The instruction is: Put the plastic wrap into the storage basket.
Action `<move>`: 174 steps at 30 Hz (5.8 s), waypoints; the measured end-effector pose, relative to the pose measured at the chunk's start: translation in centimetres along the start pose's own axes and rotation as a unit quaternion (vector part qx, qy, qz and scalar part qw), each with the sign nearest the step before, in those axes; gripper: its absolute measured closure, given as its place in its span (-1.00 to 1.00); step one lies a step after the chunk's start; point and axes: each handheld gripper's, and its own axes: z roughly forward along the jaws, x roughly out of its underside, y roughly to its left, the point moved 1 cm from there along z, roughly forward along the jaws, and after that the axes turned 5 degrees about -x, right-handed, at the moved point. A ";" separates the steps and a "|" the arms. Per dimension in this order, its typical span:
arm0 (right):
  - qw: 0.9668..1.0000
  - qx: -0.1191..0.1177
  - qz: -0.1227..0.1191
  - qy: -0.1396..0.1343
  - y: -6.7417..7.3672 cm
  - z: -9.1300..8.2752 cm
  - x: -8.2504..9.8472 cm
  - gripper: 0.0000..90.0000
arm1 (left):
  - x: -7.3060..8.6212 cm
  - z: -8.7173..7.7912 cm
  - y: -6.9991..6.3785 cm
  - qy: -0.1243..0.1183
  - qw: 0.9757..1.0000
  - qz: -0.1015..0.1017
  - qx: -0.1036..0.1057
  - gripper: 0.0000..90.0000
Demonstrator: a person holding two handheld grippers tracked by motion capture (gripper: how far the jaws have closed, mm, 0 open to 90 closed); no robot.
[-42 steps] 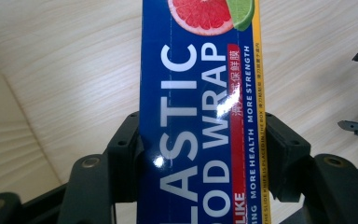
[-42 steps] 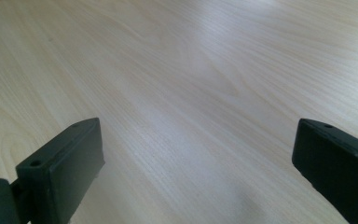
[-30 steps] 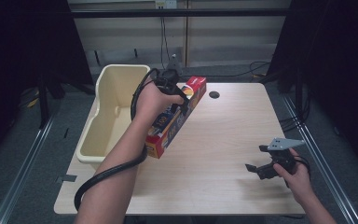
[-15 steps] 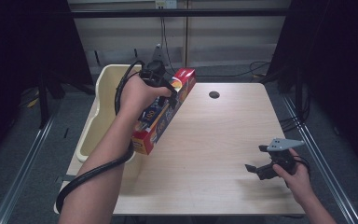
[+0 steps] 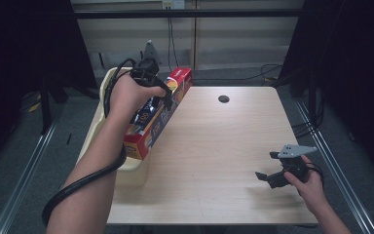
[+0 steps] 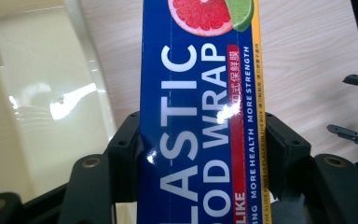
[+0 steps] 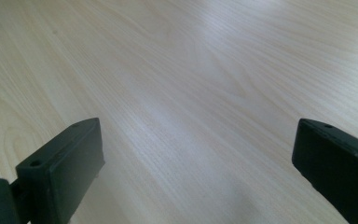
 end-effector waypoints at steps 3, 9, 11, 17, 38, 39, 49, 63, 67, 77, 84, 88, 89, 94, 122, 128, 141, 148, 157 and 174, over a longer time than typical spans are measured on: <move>1.000 0.000 -0.003 0.002 0.0 0.1 0.0 -0.96 | 0.1 -0.5 0.5 -0.001 1.000 -0.001 -0.005 -0.09; 1.000 -0.001 -0.002 0.001 0.1 0.1 0.0 -0.96 | 0.3 -1.4 1.3 -0.008 1.000 -0.009 -0.010 -0.09; 1.000 0.000 -0.002 0.001 0.1 0.0 0.1 -0.96 | 0.4 -1.7 1.5 -0.008 1.000 -0.012 -0.011 -0.09; 1.000 0.002 -0.004 0.004 0.0 0.0 0.1 -0.96 | 0.9 -2.4 2.6 -0.013 0.999 -0.019 -0.026 -0.09; 1.000 0.002 -0.004 0.002 0.2 0.1 0.0 -0.96 | 3.0 -3.7 5.7 -0.015 0.998 -0.053 -0.039 -0.09; 1.000 0.003 -0.005 0.001 0.2 0.1 -0.1 -0.96 | 3.1 -3.7 5.7 -0.015 0.998 -0.057 -0.037 -0.09; 1.000 0.000 -0.011 0.003 0.1 0.6 -0.4 -0.96 | 3.6 -3.7 6.5 -0.016 0.997 -0.063 -0.042 -0.09; 1.000 -0.005 -0.014 0.002 0.1 0.8 -0.8 -0.96 | 4.8 -3.1 7.7 -0.017 0.995 -0.081 -0.049 -0.09; 1.000 -0.005 -0.014 0.002 0.2 0.8 -0.8 -0.95 | 4.9 -2.6 7.8 -0.014 0.995 -0.085 -0.050 -0.09; 1.000 -0.003 -0.015 0.002 0.2 0.8 -0.8 -0.96 | 5.2 -1.8 8.1 -0.011 0.994 -0.096 -0.054 -0.09; 1.000 -0.003 -0.015 0.002 0.2 0.8 -0.8 -0.96 | 5.2 -1.2 8.4 -0.007 0.993 -0.100 -0.060 -0.09; 1.000 -0.004 -0.013 0.001 0.2 0.8 -0.8 -0.96 | 5.3 -0.6 8.7 -0.004 0.993 -0.099 -0.061 -0.09; 1.000 -0.005 -0.014 0.001 0.2 0.8 -0.8 -0.96 | 5.3 -0.5 8.8 -0.003 0.993 -0.098 -0.061 -0.09; 1.000 -0.002 -0.015 0.001 0.2 0.8 -0.8 -0.96 | 5.3 0.3 8.9 0.002 0.992 -0.108 -0.064 -0.09; 1.000 -0.005 -0.016 0.000 0.2 0.5 -0.7 -0.95 | 5.2 3.6 9.1 0.020 0.990 -0.126 -0.054 -0.10; 1.000 -0.005 -0.016 -0.001 0.2 0.5 -0.7 -0.95 | 5.3 4.1 9.2 0.029 0.990 -0.128 -0.053 -0.10; 1.000 -0.004 -0.016 0.000 0.1 0.5 -0.6 -0.95 | 5.3 5.2 9.4 0.040 0.989 -0.134 -0.050 -0.10; 1.000 -0.001 -0.016 0.001 0.1 0.5 -0.6 -0.95 | 5.4 5.9 9.4 0.051 0.989 -0.133 -0.048 -0.10; 1.000 -0.002 -0.018 0.003 0.2 0.5 -0.6 -0.95 | 5.5 6.6 9.6 0.052 0.988 -0.141 -0.046 -0.10; 1.000 -0.002 -0.019 0.005 0.3 0.6 -0.6 -0.95 | 5.4 7.5 9.6 0.061 0.987 -0.143 -0.046 -0.11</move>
